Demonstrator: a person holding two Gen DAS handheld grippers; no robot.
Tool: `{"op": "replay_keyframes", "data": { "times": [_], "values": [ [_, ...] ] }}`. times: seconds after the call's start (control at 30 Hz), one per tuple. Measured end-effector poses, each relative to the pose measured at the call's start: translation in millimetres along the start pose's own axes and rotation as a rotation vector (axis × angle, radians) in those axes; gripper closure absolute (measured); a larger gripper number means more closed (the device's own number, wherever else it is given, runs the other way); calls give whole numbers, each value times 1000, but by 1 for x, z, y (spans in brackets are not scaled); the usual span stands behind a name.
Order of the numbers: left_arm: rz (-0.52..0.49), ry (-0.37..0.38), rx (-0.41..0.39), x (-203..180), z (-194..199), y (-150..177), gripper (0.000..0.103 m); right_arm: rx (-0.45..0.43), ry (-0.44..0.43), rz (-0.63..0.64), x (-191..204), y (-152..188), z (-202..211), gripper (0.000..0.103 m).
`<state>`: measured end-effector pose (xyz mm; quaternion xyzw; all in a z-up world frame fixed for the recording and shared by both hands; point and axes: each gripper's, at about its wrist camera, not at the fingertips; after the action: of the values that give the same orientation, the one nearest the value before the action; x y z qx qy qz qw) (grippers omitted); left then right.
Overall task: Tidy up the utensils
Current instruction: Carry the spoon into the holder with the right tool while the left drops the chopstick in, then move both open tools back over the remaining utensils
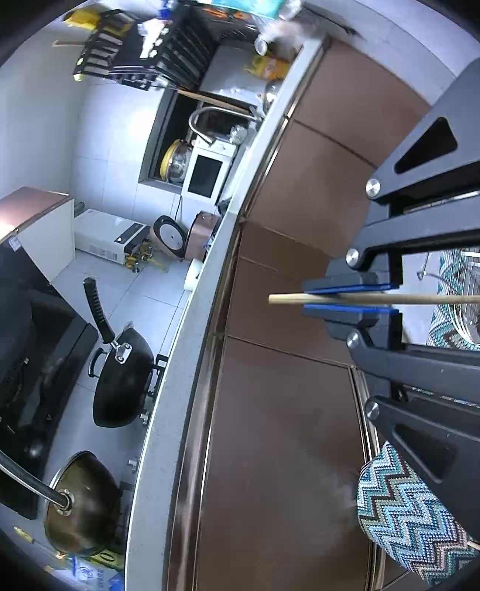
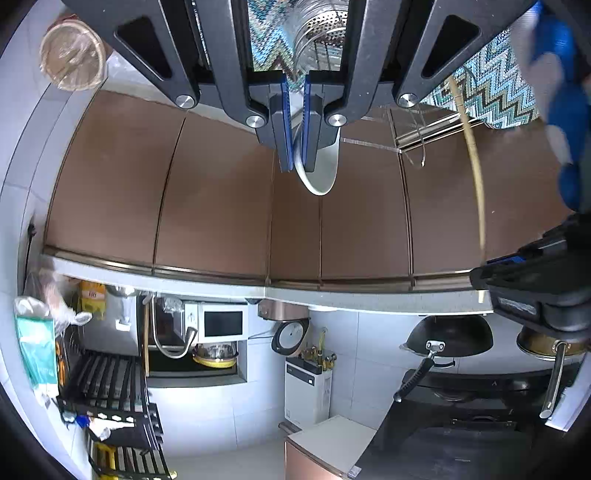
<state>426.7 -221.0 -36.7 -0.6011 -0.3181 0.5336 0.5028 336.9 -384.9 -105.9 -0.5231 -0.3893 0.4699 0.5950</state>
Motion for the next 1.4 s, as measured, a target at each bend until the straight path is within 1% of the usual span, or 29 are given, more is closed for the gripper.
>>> {"op": "replay_keyframes", "data": {
  "times": [0.13, 0.27, 0.3, 0.37, 0.43, 0.57, 0.6, 0.63, 0.67, 0.7, 0.73, 0.9, 1.0, 1.07, 1.1, 1.17, 1.2, 1.23, 1.27, 1.4],
  "values": [
    [-16, -18, 18, 5, -4, 20, 97, 26, -21, -20, -1, 13, -4, 93],
    [-20, -24, 41, 9, -4, 27, 96, 41, -42, -23, 0, 18, -3, 92],
    [-19, -19, 51, 11, -3, 28, 95, 45, -41, -21, 1, 19, -1, 89],
    [-23, -9, 69, 15, 1, 28, 89, 47, -39, -28, -1, 19, 1, 83],
    [-34, -10, 76, 17, 8, 26, 87, 49, -34, -44, -4, 16, 2, 74],
    [-63, -4, 78, 20, 30, 13, 85, 39, -24, -54, -7, 5, 17, 69],
    [-79, -28, 77, 19, 36, 8, 84, 32, -24, -53, -8, 1, 23, 66],
    [-95, -30, 73, 19, 44, 3, 81, 26, -25, -51, -8, -3, 28, 61],
    [-116, -35, 66, 18, 53, -2, 76, 15, -26, -47, -8, -9, 37, 58],
    [-136, -38, 58, 17, 62, -7, 74, 7, -27, -43, -8, -13, 44, 53],
    [-155, -37, 48, 17, 73, -14, 72, -3, -29, -39, -9, -19, 55, 52],
    [-240, -37, -7, 19, 132, -53, 72, -36, -39, -37, -16, -46, 106, 44],
    [-274, -40, -35, 26, 168, -75, 72, -50, -67, -52, -24, -63, 142, 39],
    [-276, -53, -36, 36, 196, -92, 72, -63, -94, -73, -29, -73, 169, 35],
    [-275, -59, -33, 39, 204, -99, 72, -69, -102, -81, -30, -78, 178, 30],
    [-267, -74, -19, 49, 229, -113, 71, -95, -125, -98, -34, -88, 206, 17],
    [-257, -74, -12, 54, 238, -119, 70, -104, -133, -103, -34, -91, 217, 9],
    [-245, -76, -8, 59, 249, -124, 66, -117, -139, -108, -36, -96, 230, 3],
    [-238, -87, -10, 65, 263, -129, 63, -131, -143, -110, -37, -101, 244, 0],
    [-246, -112, -35, 80, 301, -144, 61, -178, -146, -129, -41, -116, 288, 0]
  ]
}}
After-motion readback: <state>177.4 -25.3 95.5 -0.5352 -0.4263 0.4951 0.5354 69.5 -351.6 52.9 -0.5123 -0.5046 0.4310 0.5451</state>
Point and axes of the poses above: each gripper's, at about its wrist camera, not at the fingertips, and z roughly against the way its jaws point, x to its left, y to its underside, and after that the axes turned 9 degrees about -x, right-handed
